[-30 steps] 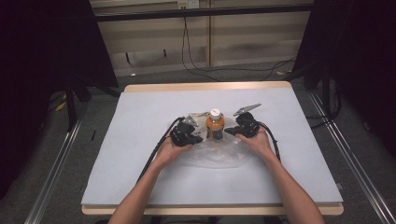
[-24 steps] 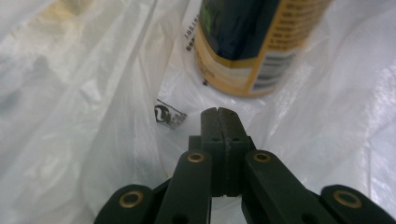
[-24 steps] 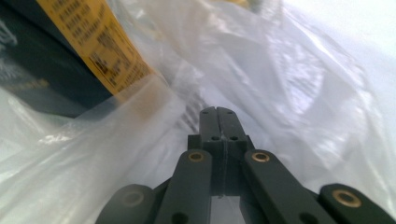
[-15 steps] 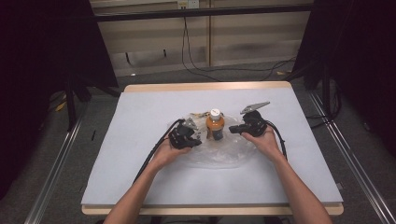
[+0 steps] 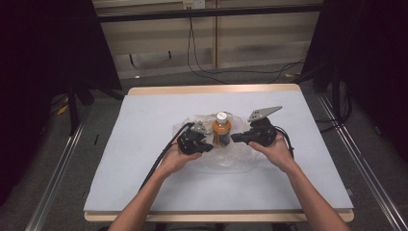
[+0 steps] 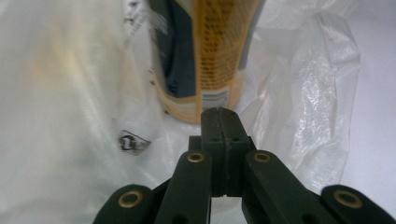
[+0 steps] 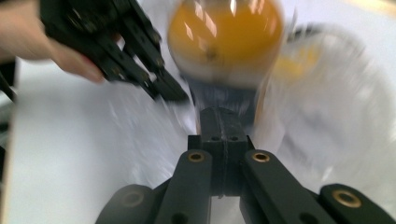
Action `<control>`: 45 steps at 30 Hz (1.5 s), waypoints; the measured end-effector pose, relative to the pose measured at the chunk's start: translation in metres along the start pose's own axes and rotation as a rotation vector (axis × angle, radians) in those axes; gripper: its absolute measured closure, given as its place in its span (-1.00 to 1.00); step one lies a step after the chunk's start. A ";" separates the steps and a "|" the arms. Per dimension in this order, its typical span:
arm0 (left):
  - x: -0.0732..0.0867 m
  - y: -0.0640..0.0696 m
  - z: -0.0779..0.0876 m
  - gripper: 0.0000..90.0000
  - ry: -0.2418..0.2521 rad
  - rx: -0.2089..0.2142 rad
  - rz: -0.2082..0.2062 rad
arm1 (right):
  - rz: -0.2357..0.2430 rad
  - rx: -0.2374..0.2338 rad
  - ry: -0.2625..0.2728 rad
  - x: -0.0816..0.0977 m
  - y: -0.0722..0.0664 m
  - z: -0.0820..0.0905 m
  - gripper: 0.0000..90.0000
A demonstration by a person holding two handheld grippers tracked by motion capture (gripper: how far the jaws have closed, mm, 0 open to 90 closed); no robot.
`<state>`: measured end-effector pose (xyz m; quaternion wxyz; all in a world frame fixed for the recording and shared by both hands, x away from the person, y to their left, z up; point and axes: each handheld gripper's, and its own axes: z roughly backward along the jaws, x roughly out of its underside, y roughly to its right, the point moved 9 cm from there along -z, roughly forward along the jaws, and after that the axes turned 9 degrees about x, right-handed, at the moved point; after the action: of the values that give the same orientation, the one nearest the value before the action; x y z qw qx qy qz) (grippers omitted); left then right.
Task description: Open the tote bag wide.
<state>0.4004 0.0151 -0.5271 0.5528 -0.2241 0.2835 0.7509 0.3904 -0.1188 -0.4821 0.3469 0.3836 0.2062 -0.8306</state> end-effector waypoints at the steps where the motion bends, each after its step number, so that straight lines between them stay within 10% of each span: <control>1: 0.000 0.000 -0.003 1.00 0.010 0.003 0.011 | -0.017 -0.004 -0.018 0.006 0.003 -0.007 1.00; 9: 0.007 0.011 -0.017 1.00 -0.021 0.035 -0.010 | -0.068 0.049 -0.150 0.043 0.034 -0.048 1.00; 21: 0.027 0.042 -0.004 1.00 -0.068 0.076 -0.067 | -0.029 0.131 -0.197 0.062 0.048 -0.018 1.00; 28: -0.001 0.041 0.008 1.00 0.002 0.070 -0.059 | -0.076 0.059 -0.096 0.033 0.043 -0.016 1.00; 32: -0.011 0.034 -0.001 1.00 -0.043 0.064 -0.024 | -0.051 0.039 -0.093 0.014 0.039 -0.021 1.00; 45: -0.004 0.048 -0.029 1.00 -0.174 0.076 -0.085 | -0.010 -0.034 -0.300 0.013 0.041 -0.064 1.00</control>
<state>0.3560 -0.0188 -0.5373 0.6147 -0.1489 0.2530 0.7322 0.4465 -0.1132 -0.5349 0.3759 0.2482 0.1679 -0.8769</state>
